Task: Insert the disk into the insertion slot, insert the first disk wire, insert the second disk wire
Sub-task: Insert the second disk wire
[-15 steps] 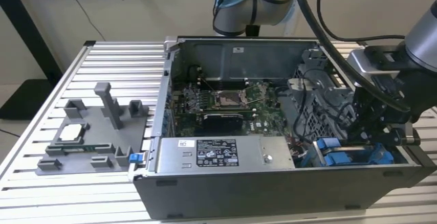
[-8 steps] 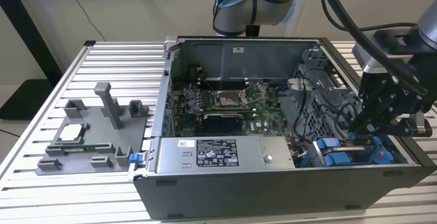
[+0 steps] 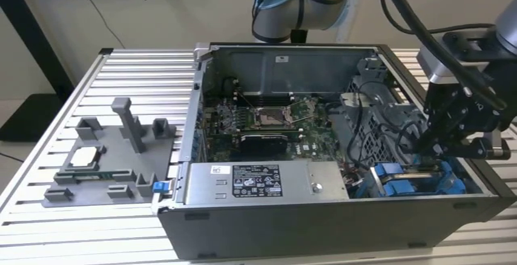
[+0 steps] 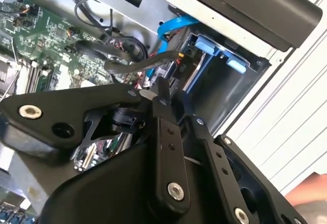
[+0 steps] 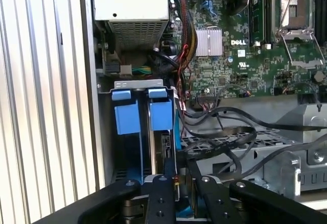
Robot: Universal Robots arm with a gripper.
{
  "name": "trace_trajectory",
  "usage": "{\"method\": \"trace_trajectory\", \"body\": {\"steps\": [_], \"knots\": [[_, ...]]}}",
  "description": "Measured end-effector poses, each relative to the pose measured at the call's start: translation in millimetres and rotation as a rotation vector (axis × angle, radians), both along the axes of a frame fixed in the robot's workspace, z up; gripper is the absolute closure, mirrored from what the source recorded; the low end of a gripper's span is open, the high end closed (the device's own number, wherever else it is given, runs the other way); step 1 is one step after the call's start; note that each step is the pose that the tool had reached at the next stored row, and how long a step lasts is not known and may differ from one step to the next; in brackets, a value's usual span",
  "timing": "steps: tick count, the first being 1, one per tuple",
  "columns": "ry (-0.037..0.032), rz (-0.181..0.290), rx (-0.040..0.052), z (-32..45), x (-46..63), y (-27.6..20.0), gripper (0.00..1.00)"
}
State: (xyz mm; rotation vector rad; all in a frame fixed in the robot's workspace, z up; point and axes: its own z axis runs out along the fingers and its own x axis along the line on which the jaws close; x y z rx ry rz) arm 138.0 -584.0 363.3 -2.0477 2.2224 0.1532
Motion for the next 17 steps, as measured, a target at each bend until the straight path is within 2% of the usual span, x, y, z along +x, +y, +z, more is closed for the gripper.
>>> {"method": "trace_trajectory", "body": {"steps": [7, 8, 11, 15, 16, 17], "knots": [[-0.0012, -0.002, 0.0529, 0.1, -3.6, 0.0, 0.00], [-0.0013, -0.002, 0.0596, 0.1, -3.6, -0.1, 1.00], [-0.0013, -0.003, 0.0737, 0.1, -3.7, -0.9, 1.00], [-0.0011, -0.003, 0.0805, 0.1, -3.4, -3.6, 1.00], [0.0012, -0.003, 0.0805, 0.1, -2.7, -4.3, 1.00], [0.0068, -0.003, 0.0804, 0.1, -1.2, -5.0, 1.00]]}}
